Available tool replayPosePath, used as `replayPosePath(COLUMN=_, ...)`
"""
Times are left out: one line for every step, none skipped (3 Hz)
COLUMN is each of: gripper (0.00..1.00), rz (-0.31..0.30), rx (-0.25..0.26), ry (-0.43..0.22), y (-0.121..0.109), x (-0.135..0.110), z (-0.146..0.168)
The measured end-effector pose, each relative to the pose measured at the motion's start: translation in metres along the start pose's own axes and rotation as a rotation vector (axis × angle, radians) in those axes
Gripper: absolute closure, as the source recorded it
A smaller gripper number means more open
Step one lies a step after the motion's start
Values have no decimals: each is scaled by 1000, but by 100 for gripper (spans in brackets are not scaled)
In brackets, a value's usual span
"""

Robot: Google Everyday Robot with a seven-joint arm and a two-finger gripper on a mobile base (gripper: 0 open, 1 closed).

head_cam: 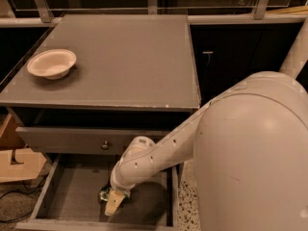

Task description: Pick green can from middle drawer and place on counter

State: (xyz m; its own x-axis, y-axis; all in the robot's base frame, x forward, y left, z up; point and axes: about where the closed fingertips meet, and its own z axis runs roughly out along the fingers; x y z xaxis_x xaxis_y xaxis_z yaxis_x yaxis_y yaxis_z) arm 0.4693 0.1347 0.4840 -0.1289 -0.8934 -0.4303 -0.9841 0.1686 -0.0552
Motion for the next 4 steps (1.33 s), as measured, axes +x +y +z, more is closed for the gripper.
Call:
replayPosePath(gripper=0, rz=-3, rx=-31, ry=0, y=4, x=0, z=33)
replayPosePath(gripper=0, rz=-3, rx=-34, ry=0, y=4, x=0, z=35)
replayPosePath(gripper=0, rz=13, rx=-27, ry=-15, y=-2, x=5, z=42)
replayPosePath(gripper=0, rz=49, rx=-29, ry=4, y=-15, x=22, z=69)
